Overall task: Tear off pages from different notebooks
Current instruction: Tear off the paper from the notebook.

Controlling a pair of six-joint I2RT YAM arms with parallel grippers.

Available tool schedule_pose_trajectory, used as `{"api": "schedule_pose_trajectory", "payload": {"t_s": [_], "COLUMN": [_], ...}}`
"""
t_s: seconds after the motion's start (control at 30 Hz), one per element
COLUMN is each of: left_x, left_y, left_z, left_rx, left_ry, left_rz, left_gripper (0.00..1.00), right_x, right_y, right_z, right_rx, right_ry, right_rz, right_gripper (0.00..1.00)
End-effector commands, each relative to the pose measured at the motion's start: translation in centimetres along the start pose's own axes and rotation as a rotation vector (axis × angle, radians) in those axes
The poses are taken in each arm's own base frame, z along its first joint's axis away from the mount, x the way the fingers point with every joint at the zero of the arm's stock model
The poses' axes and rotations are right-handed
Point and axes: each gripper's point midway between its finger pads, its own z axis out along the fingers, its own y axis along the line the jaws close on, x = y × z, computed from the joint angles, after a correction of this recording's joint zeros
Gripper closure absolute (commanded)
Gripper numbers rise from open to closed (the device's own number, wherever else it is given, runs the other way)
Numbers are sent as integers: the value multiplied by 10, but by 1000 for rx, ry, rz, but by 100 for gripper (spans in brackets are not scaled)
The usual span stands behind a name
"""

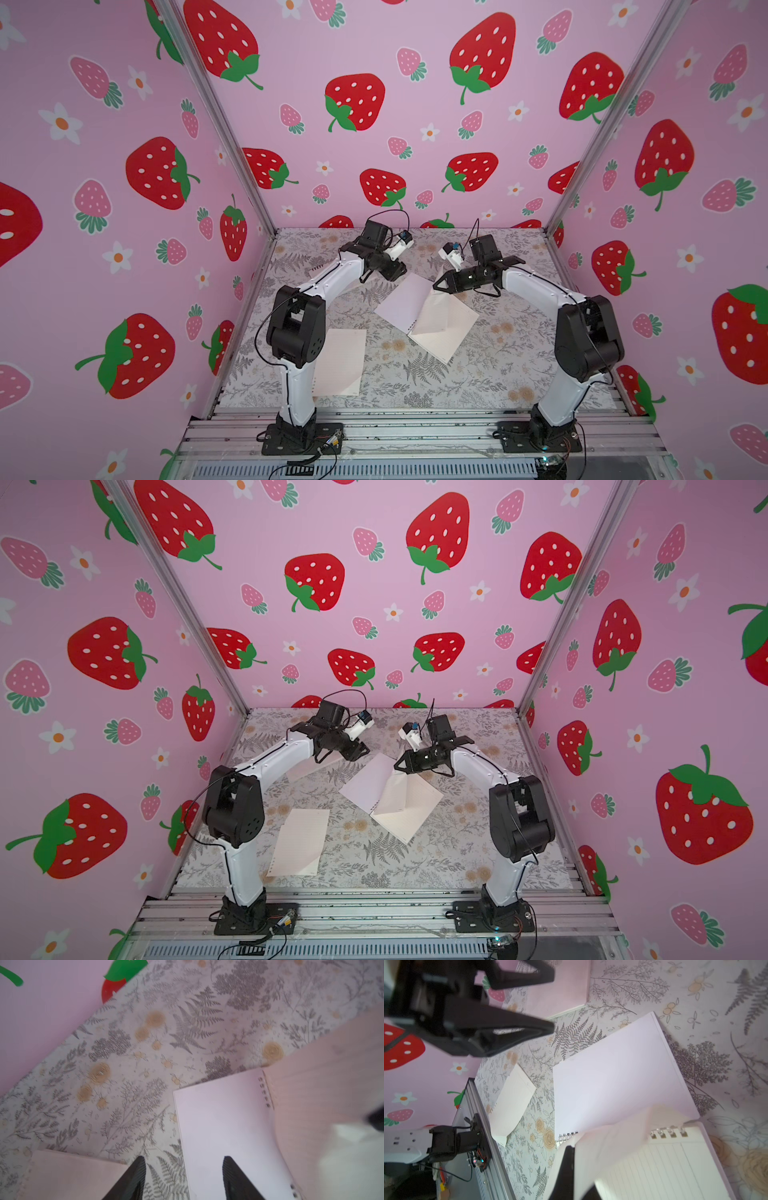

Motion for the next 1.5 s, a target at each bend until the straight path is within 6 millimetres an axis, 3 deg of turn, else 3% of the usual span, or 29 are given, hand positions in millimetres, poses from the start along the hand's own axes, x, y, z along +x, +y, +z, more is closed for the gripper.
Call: {"api": "schedule_pose_trajectory", "payload": {"t_s": [0.0,0.07,0.2,0.33,0.43,0.53,0.73,0.83,0.97,1.07,1.2,1.3,1.4,1.47], "left_x": [-11,-26,-51,-77,-77,-64,-47,-45,-62,-62,-58,-60,-66,-70], "left_y": [-8,-8,16,41,63,48,4,7,19,17,14,28,27,29], "left_z": [6,1,-15,-55,-67,-66,-71,-75,-104,-111,-104,-92,-95,-96], "left_rx": [67,133,224,502,468,326,343,289,272,260,299,317,424,417], "left_ry": [-14,-92,-245,-406,-431,-385,-397,-392,-525,-547,-566,-465,-395,-392], "left_rz": [-37,-53,-152,-287,-317,-132,97,100,70,80,48,-91,-132,-155], "left_gripper": [21,0,1,1,1,1,1,1,1,1,1,1,1,1], "right_x": [-7,-11,-6,-16,-27,-29,-15,-18,-42,-38,-22,-13,-6,-12], "right_y": [34,49,77,90,98,106,111,121,154,163,157,153,153,150], "right_z": [-13,-20,-32,-37,-42,-49,-53,-60,-87,-95,-89,-83,-82,-79], "right_rx": [-112,-162,-299,-370,-378,-369,-373,-374,-450,-496,-500,-512,-534,-497], "right_ry": [-3,-35,-50,-81,-113,-125,-176,-265,-366,-364,-357,-365,-372,-359], "right_rz": [-278,-379,-582,-725,-829,-918,-1110,-1237,-1280,-1297,-1315,-1309,-1307,-1260], "right_gripper": [100,100,100,100,100,100,100,100,100,100,100,100,100,100]}}
